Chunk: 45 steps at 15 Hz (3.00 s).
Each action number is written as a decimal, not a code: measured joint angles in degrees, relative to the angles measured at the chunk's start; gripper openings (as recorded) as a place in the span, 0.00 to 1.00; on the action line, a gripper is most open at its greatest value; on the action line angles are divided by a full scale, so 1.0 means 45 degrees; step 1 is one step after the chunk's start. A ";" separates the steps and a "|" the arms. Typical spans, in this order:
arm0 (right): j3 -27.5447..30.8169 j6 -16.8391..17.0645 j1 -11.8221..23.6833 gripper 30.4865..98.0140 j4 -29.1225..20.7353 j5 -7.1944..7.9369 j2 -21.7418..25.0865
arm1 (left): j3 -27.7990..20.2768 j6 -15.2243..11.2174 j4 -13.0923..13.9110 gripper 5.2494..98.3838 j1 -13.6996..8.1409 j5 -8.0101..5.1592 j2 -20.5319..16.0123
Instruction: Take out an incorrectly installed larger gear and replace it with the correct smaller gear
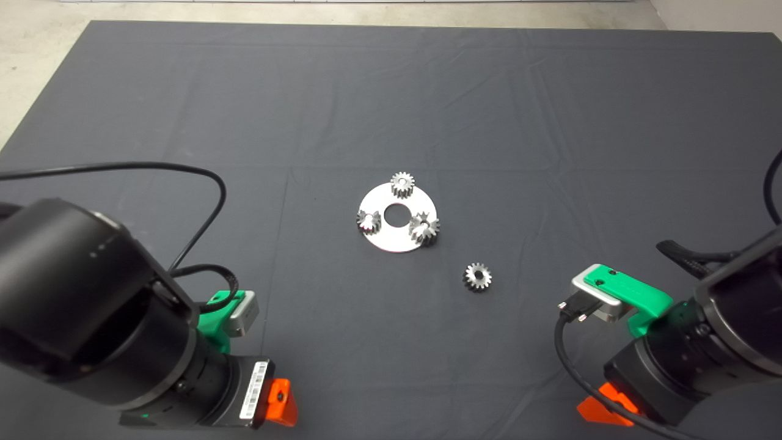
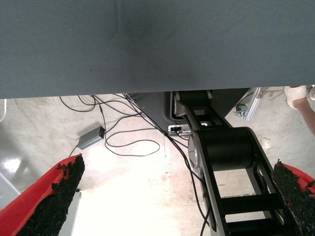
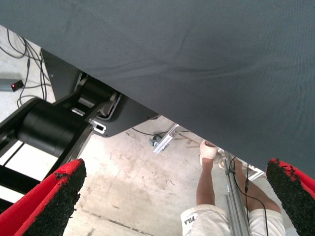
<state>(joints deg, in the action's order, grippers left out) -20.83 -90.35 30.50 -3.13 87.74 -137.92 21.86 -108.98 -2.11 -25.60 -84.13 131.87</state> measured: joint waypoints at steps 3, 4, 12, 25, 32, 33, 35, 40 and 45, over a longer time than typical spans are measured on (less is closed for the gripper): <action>-0.0444 0.0164 0.0000 0.98 0.0000 0.0001 0.0000 | 0.0000 0.0000 0.0000 1.00 0.0000 0.0049 0.0005; -0.0907 0.0555 0.0000 0.98 0.0000 -0.0005 -0.0014 | 0.0000 0.0000 0.0000 1.00 0.0000 0.0049 0.0005; -0.8792 0.6075 -0.0005 0.98 0.0079 -0.0019 -0.3843 | 0.0000 -0.0005 0.0000 1.00 0.0000 0.0076 0.0000; -1.3054 1.0729 -0.0252 0.98 0.0135 -0.0051 -0.6954 | 0.0000 -0.0005 0.0000 1.00 0.0000 0.0087 0.0011; -1.3358 1.2269 -0.0672 0.98 0.1459 -0.0051 -0.6916 | 0.0000 -0.0005 -0.0003 1.00 0.0000 0.0087 0.0019; -1.3391 1.2348 -0.0677 0.98 0.1615 -0.0038 -0.6882 | 0.0000 -0.0005 -0.0003 1.00 0.0000 0.0087 0.0018; -1.3426 1.2459 -0.0709 0.98 0.2004 -0.0033 -0.6878 | 0.0000 -0.0007 -0.0003 1.00 0.0000 0.0087 0.0016; -1.3518 1.2649 -0.1242 0.98 0.2720 -0.0033 -0.6810 | 0.0000 -0.0011 -0.0003 1.00 0.0000 0.0092 0.0013; -1.3548 1.2775 -0.1603 0.98 0.3088 -0.0030 -0.6800 | 0.0000 -0.0011 -0.0002 1.00 0.0000 0.0087 0.0016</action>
<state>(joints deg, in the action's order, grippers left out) -81.80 -32.86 23.29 10.76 87.60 -168.52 21.86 -109.03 -2.12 -25.60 -83.74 131.94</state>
